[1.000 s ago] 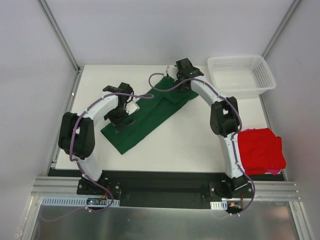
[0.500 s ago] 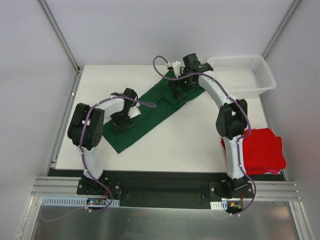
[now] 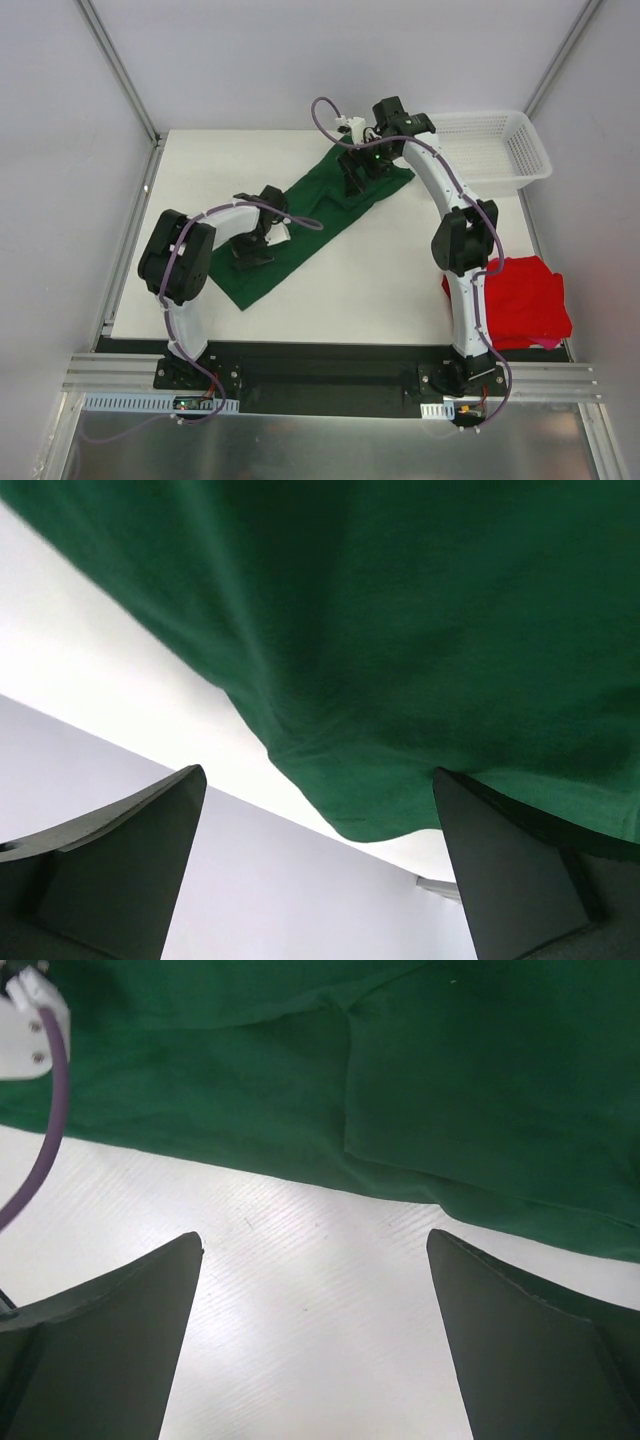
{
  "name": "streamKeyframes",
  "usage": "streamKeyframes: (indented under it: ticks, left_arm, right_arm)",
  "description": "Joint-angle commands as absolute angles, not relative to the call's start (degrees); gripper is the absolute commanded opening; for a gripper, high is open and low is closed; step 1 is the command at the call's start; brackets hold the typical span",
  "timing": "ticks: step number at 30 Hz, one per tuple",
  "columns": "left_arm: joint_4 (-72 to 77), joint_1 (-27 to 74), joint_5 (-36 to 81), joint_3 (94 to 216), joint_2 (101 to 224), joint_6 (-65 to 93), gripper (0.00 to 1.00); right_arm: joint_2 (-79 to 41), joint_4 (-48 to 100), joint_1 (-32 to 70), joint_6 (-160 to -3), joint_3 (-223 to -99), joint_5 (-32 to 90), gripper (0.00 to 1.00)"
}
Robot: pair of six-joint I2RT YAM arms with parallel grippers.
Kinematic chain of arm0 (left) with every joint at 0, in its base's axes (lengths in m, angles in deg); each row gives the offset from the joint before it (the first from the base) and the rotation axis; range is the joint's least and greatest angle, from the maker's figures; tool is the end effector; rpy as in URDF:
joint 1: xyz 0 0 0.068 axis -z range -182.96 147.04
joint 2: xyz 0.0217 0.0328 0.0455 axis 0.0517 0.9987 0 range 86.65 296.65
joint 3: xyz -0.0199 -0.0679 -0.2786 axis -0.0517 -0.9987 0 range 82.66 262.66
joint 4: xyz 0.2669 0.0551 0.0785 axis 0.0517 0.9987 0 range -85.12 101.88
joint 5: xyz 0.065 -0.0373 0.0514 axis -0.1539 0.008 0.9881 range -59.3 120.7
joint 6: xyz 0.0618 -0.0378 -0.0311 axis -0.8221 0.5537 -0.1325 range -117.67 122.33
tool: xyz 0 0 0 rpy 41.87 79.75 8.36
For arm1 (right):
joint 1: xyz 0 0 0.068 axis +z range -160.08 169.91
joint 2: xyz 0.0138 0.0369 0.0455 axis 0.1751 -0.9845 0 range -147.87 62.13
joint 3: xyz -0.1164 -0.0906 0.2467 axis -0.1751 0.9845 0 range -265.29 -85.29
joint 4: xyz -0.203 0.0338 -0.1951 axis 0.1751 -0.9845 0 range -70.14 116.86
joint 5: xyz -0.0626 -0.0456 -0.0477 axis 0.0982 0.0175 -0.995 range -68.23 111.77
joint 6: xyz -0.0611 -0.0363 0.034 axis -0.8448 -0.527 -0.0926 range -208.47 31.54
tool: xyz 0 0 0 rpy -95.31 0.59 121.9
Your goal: Fold and stack the t-shirts
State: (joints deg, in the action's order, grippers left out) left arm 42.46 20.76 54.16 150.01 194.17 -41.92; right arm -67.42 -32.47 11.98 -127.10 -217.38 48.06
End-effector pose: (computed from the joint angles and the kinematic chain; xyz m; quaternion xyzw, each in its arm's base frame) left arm 0.3557 -0.1270 0.1193 0.5262 0.8194 0.2175 0.0667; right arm 0.4865 0.2295 0.2879 -0.5276 0.7725 0.1755 0.3068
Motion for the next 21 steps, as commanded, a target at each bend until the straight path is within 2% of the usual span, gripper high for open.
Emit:
streamKeyframes:
  ticks: [1, 8, 21]
  left_arm:
    - [43.8, 26.0, 45.8, 150.0, 193.3, -37.8, 0.99]
    - [46.5, 33.6, 40.3, 156.6, 197.2, -33.9, 0.99]
    - [47.2, 44.8, 31.5, 172.0, 207.8, -30.0, 0.99]
  right_arm:
    - [-67.8, -33.1, 10.6, -128.5, -219.6, 45.3, 1.0]
    - [-67.4, -30.7, 9.4, -130.3, -219.2, 37.0, 1.0]
    - [-66.1, -28.2, 5.8, -133.6, -217.9, 30.1, 1.0]
